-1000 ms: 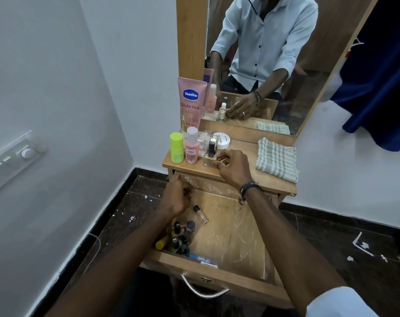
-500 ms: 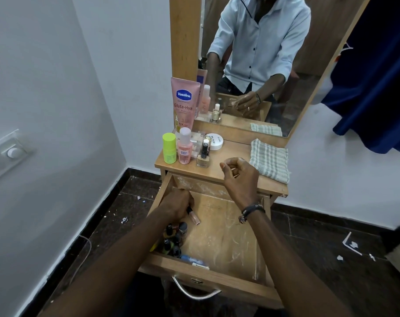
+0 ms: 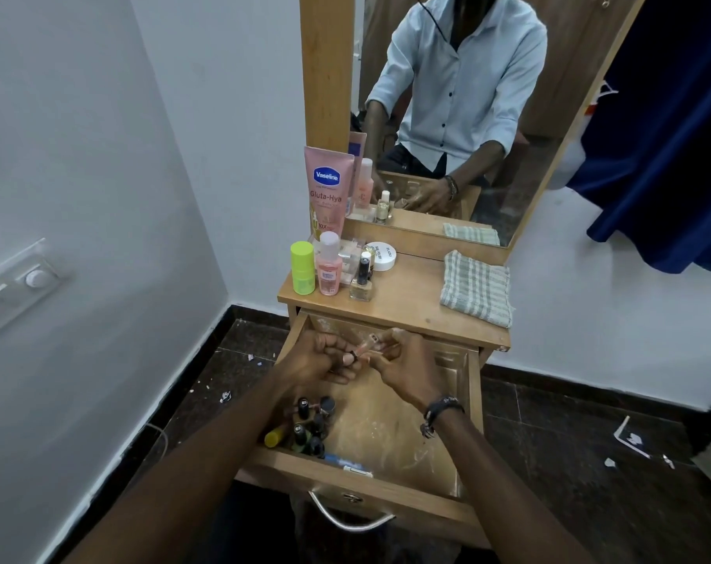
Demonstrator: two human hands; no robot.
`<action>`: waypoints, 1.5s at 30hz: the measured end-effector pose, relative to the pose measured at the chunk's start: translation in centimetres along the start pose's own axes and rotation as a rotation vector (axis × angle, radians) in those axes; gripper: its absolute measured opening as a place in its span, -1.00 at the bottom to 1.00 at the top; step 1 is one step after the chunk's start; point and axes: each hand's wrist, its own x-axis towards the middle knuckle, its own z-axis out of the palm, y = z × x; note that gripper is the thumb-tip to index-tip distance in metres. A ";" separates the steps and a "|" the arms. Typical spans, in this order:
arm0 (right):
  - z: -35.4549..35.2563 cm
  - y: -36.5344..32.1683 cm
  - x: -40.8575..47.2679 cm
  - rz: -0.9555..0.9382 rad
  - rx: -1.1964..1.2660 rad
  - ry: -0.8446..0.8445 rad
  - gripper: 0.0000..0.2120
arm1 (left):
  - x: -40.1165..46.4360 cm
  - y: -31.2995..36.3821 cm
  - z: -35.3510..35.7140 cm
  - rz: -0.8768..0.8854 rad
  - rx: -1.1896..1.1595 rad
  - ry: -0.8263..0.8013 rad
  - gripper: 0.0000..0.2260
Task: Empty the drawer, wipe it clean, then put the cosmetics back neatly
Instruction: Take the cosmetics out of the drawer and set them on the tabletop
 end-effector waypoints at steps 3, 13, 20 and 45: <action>0.0 -0.3 0.4 -0.008 0.158 0.017 -0.88 | 0.0 0.4 0.7 -0.002 -0.131 0.009 -0.87; -3.9 -2.4 4.7 -0.080 0.187 0.328 -0.94 | 0.2 0.5 0.5 0.125 0.017 0.098 -0.93; -3.8 -3.0 10.9 -0.006 -0.028 0.310 -0.94 | -0.5 -1.3 -0.9 0.140 0.082 0.194 -0.94; -4.2 -1.2 7.3 -0.039 -0.021 0.506 -0.93 | -2.0 0.5 -1.2 -0.012 0.830 -0.260 -0.70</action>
